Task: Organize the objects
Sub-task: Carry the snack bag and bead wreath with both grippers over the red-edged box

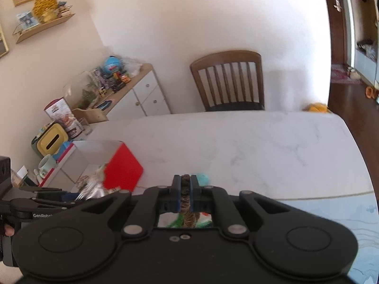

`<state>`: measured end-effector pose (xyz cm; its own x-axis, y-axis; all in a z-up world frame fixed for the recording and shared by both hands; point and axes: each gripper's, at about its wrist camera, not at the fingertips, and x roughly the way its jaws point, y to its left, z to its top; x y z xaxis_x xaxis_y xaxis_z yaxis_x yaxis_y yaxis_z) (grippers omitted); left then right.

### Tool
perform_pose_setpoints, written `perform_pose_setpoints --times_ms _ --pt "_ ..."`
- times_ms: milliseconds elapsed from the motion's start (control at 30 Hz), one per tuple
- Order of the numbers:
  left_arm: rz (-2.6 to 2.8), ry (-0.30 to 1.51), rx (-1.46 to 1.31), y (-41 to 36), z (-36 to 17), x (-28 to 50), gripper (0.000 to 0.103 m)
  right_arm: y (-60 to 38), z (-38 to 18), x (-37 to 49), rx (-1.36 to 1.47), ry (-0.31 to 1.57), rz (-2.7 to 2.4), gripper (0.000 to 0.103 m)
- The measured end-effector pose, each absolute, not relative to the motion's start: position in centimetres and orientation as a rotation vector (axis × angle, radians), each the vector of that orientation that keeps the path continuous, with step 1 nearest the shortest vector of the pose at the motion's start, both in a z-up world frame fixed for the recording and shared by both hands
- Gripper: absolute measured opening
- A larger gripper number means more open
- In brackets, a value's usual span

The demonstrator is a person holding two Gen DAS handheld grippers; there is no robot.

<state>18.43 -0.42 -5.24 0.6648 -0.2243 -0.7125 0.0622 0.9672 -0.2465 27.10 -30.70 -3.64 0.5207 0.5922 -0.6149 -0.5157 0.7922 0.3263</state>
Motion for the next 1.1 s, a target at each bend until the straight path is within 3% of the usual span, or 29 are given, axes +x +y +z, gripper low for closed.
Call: perform_pose_setpoints --times_ms 133,467,567,633,667,1100 --pt "-0.174 0.802 -0.193 1.7 -4.0 17.9 0.034 -27.7 -2.3 26.3 0.075 0.766 0.696 0.006" --pt "-0.279 0.835 -0.096 1.9 -5.2 17.0 0.035 -22.7 -2.2 24.5 0.037 0.767 0.722 0.006" --pt "-0.291 0.844 -0.05 -0.2 -6.0 16.9 0.047 -23.2 -2.9 24.5 0.045 0.786 0.713 0.006" --pt "-0.284 0.85 -0.026 -1.7 -6.8 16.8 0.065 -23.7 -3.2 24.4 0.042 0.796 0.708 0.006" --pt "-0.276 0.849 -0.012 -2.5 -7.1 16.7 0.067 -23.9 -3.4 24.4 0.041 0.8 0.709 0.006" --pt "0.072 0.93 0.155 -8.8 -14.0 17.8 0.068 -26.5 -5.3 25.7 -0.011 0.858 0.772 0.006"
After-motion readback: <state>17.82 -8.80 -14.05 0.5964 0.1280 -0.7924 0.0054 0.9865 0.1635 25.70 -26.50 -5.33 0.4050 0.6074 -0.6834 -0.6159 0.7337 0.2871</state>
